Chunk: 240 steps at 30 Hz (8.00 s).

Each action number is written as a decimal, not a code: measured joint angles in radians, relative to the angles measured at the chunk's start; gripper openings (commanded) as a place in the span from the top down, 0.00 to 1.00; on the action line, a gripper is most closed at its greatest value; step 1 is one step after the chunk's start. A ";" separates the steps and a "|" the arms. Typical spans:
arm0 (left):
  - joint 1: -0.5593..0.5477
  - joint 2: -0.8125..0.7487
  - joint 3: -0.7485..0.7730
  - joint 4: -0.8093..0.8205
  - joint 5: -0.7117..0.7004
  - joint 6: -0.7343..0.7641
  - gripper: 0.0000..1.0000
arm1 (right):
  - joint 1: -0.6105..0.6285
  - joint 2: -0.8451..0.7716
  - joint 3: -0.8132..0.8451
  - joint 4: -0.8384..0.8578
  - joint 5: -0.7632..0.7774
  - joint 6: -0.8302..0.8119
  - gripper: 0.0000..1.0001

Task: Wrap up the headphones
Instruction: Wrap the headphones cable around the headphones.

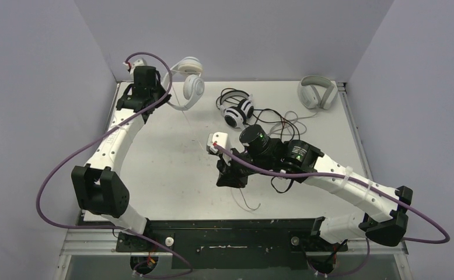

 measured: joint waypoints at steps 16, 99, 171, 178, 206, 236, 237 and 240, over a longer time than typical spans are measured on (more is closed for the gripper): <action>0.064 0.039 0.173 -0.088 0.202 0.063 1.00 | -0.001 -0.017 -0.234 0.016 0.047 -0.003 1.00; -0.302 -0.544 -0.454 0.151 0.631 0.521 1.00 | -0.444 -0.115 -0.417 0.613 0.398 0.017 0.84; -0.336 -0.368 -0.404 0.412 -0.200 0.870 1.00 | -0.053 0.056 -0.327 0.867 0.067 0.262 1.00; -0.340 -0.406 -0.450 0.367 -0.029 0.925 1.00 | -0.191 0.051 -0.252 0.652 0.067 0.232 0.98; -0.425 -0.307 -0.457 0.147 0.204 0.875 1.00 | -0.283 0.068 -0.138 0.254 0.248 0.049 0.87; -0.458 -0.278 -0.303 -0.078 0.243 0.833 1.00 | -0.528 0.073 -0.350 0.410 0.290 0.047 0.80; -0.458 -0.281 -0.297 -0.079 0.245 0.823 1.00 | -0.535 0.072 -0.360 0.423 0.275 0.052 0.79; -0.458 -0.289 -0.278 -0.083 0.261 0.787 1.00 | -0.565 0.066 -0.409 0.482 0.214 0.087 0.78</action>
